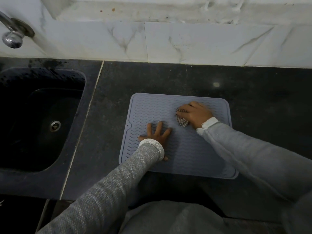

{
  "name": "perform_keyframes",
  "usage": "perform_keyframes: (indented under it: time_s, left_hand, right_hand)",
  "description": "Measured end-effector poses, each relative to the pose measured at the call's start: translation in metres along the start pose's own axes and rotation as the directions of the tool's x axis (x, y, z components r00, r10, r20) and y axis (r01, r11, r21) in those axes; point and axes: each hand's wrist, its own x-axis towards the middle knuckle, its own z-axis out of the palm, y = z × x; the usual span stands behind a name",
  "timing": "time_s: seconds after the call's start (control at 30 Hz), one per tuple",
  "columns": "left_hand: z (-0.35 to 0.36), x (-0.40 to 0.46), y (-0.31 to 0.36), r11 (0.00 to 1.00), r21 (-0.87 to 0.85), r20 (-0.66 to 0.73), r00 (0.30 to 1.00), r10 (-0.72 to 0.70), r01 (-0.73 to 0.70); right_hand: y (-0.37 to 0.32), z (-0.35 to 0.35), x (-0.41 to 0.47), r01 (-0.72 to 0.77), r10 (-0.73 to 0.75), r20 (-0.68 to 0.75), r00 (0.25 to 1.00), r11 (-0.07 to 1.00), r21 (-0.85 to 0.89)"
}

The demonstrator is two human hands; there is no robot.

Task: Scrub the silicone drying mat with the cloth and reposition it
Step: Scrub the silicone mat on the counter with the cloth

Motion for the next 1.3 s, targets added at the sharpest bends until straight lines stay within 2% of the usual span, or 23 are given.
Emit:
perform_keyframes:
  time_s: [0.07, 0.17, 0.47, 0.57, 0.63, 0.7, 0.87, 1.0, 1.17, 1.3]
  left_hand:
    - [-0.001, 0.0, 0.001, 1.0, -0.003, 0.024, 1.0, -0.006, 0.006]
    - [-0.001, 0.001, 0.001, 1.0, 0.006, 0.045, 0.999, -0.019, 0.018]
    - [0.001, 0.0, 0.0, 1.0, -0.005, 0.011, 1.0, 0.006, -0.006]
    - [0.0, 0.002, 0.0, 1.0, -0.007, 0.017, 1.0, -0.005, 0.005]
    - [0.001, 0.003, 0.0, 1.0, -0.01, 0.02, 1.0, -0.007, 0.007]
    - [0.001, 0.003, 0.0, 1.0, -0.007, 0.026, 1.0, -0.01, 0.01]
    - [0.004, 0.004, -0.003, 1.0, -0.017, 0.001, 1.0, 0.003, -0.003]
    - [0.003, 0.003, -0.002, 1.0, -0.012, 0.004, 1.0, 0.002, -0.002]
    - [0.002, 0.004, -0.001, 1.0, -0.016, 0.009, 1.0, -0.006, 0.006]
    - [0.003, 0.004, -0.001, 1.0, -0.005, 0.01, 1.0, -0.012, 0.012]
  right_hand:
    - [-0.016, -0.003, 0.013, 0.05, -0.053, -0.048, 0.997, 0.998, -0.048]
    - [-0.029, 0.003, 0.018, 0.089, -0.092, -0.014, 0.996, 0.987, -0.132]
    - [0.015, 0.012, -0.017, 0.005, -0.002, 0.034, 0.999, 0.998, -0.069]
    - [0.001, 0.001, -0.001, -0.003, 0.004, -0.057, 0.998, 1.0, 0.019]
    - [-0.014, 0.0, 0.008, 0.051, -0.05, -0.086, 0.995, 0.999, 0.002]
    - [-0.021, 0.006, 0.011, 0.093, -0.096, -0.042, 0.995, 0.994, -0.059]
    - [0.016, 0.024, -0.025, 0.02, -0.02, 0.004, 1.0, 1.0, -0.008]
    - [0.033, 0.022, -0.039, 0.003, 0.001, 0.051, 0.999, 0.997, -0.078]
    - [0.01, 0.008, -0.016, -0.01, 0.012, -0.077, 0.997, 1.0, 0.03]
    - [-0.004, 0.016, -0.005, 0.045, -0.047, -0.024, 0.999, 0.998, -0.049]
